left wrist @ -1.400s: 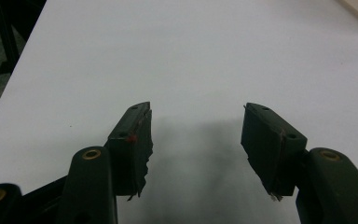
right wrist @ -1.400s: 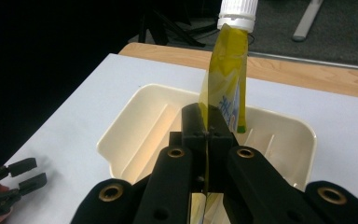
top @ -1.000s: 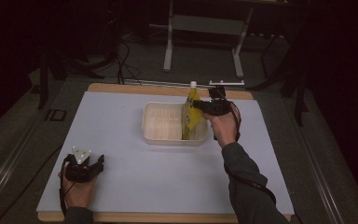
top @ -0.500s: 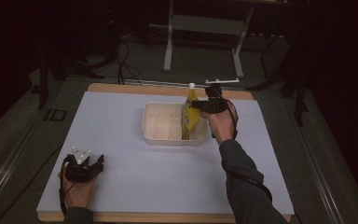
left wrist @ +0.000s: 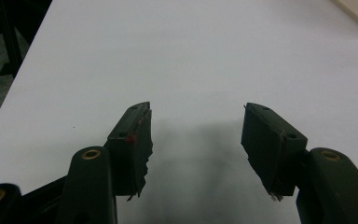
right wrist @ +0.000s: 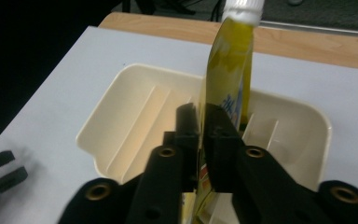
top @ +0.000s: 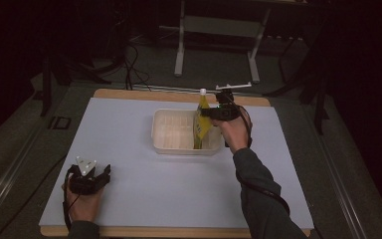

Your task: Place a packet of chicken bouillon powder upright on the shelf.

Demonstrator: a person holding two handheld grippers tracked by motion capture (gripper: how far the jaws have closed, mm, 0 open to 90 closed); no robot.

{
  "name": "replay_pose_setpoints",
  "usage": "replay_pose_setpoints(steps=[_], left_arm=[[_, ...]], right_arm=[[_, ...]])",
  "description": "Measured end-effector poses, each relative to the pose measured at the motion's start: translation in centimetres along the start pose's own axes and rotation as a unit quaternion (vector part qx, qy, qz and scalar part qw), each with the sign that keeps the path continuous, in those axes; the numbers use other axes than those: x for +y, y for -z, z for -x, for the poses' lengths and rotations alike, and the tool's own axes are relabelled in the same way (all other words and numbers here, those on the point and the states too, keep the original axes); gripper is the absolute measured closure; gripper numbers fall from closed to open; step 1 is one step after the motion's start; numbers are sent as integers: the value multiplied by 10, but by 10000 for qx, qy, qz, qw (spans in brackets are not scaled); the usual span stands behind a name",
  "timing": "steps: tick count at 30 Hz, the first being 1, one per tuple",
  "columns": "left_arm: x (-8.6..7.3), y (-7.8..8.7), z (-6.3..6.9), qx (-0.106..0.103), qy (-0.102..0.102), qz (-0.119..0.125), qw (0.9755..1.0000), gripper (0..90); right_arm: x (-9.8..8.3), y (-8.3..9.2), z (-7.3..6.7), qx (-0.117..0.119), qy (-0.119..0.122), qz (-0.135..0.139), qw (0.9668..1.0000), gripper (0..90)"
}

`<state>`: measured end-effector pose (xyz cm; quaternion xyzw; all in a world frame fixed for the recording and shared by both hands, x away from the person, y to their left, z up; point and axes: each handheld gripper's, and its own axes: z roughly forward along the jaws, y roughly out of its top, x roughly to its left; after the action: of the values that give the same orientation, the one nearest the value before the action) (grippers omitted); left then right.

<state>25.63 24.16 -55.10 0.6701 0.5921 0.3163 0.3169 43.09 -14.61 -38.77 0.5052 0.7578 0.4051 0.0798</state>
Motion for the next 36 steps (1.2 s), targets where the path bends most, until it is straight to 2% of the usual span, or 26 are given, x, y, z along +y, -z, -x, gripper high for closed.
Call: replay_pose_setpoints(steps=[3, 6, 8, 10, 14, 18, 22, 26, 29, 36], left_arm=[[0, 0, 0, 5, -7, 5, 10000, 426], [0, 0, 0, 10, -17, 3, 10000, 426], [0, 0, 0, 13, -11, 13, 10000, 426], [0, 0, 0, 15, -9, 30, 10000, 426], [0, 0, 1, 22, -4, 43, 10000, 421], [0, 0, 1, 27, 3, 59, 10000, 417], [0, 0, 1, 31, -5, 66, 10000, 415], [0, 0, 1, 39, -12, 73, 10000, 411], [0, 0, 0, 41, -1, 70, 10000, 403], [0, 1, 0, 59, 10, 93, 9999, 397]], right_arm=[[-2, -2, 0, 77, 73, -56, 9999, 774], [-4, -2, -1, 125, 210, -78, 9997, 690], [-4, -1, -2, 87, 246, -63, 9996, 673], [-3, 2, -6, 72, 358, -80, 9993, 610], [-3, 6, -11, 75, 587, -135, 9982, 577], [-3, 10, -13, 69, 655, -149, 9977, 559], [-2, 20, -16, -29, 719, -56, 9974, 556], [-2, 27, -16, -19, 767, 22, 9971, 554], [-2, 37, -17, 43, 815, 157, 9965, 550], [-5, 53, -16, 244, 736, 416, 9961, 544]])
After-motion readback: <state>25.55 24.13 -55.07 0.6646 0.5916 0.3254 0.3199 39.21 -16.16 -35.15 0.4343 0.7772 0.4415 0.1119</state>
